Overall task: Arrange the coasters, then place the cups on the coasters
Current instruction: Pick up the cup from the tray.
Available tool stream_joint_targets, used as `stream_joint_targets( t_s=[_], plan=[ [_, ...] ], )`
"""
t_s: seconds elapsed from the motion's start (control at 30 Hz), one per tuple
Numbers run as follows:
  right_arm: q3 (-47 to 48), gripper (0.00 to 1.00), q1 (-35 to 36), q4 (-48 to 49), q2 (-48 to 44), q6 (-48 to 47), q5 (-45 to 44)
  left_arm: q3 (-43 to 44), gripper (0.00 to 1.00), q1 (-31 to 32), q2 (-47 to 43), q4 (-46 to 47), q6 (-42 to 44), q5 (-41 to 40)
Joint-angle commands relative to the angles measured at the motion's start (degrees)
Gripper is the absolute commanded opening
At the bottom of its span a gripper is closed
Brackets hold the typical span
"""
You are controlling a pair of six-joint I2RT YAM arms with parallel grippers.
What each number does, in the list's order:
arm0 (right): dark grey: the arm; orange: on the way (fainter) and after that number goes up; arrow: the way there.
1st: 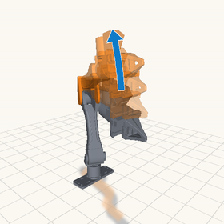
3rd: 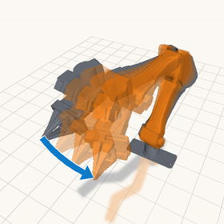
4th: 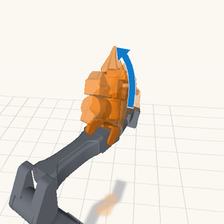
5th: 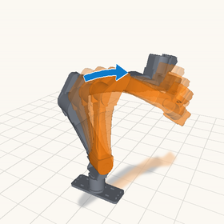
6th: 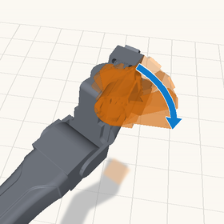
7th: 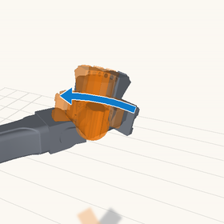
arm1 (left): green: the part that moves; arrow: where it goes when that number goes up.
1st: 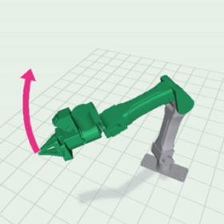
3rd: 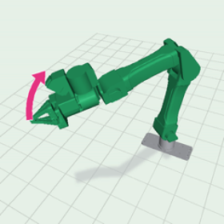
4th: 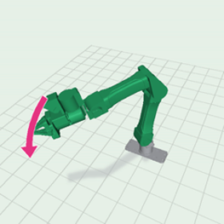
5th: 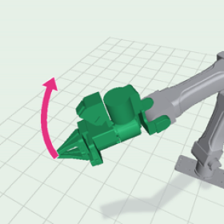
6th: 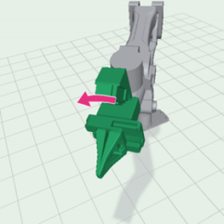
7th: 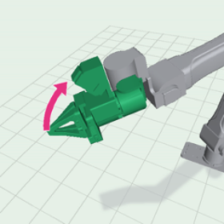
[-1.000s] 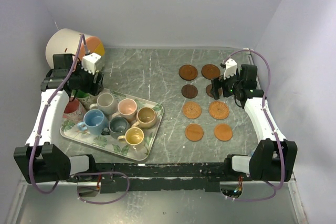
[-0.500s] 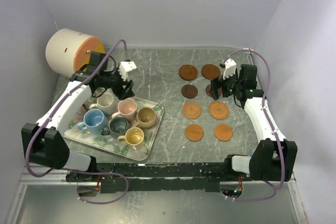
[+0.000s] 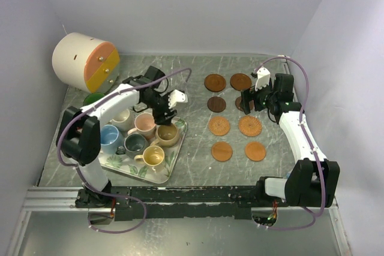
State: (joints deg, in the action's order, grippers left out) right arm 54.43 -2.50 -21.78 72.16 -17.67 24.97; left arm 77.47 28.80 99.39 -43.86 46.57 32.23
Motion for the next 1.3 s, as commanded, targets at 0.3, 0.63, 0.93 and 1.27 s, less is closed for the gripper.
stream_joint_targets(
  t_s=[0.3,0.63,0.93,1.27],
  plan=[
    [1.8,0.90,0.3,-0.9,0.3,-1.0,-0.9,7.1,0.51,8.0,8.5,-9.2,8.6,-3.7],
    [2.0,0.90,0.4,-1.1,0.5,-1.2,-1.1,8.1,0.52,8.3,7.9,-11.8,9.0,-9.1],
    [2.0,0.91,0.3,-1.3,0.3,-1.4,-0.9,4.4,0.66,7.7,2.1,-6.7,-0.8,-13.0],
    [2.0,0.91,0.4,-1.3,0.0,-1.2,-0.8,1.1,0.47,7.7,0.8,-4.4,-4.4,-16.2]
  ],
)
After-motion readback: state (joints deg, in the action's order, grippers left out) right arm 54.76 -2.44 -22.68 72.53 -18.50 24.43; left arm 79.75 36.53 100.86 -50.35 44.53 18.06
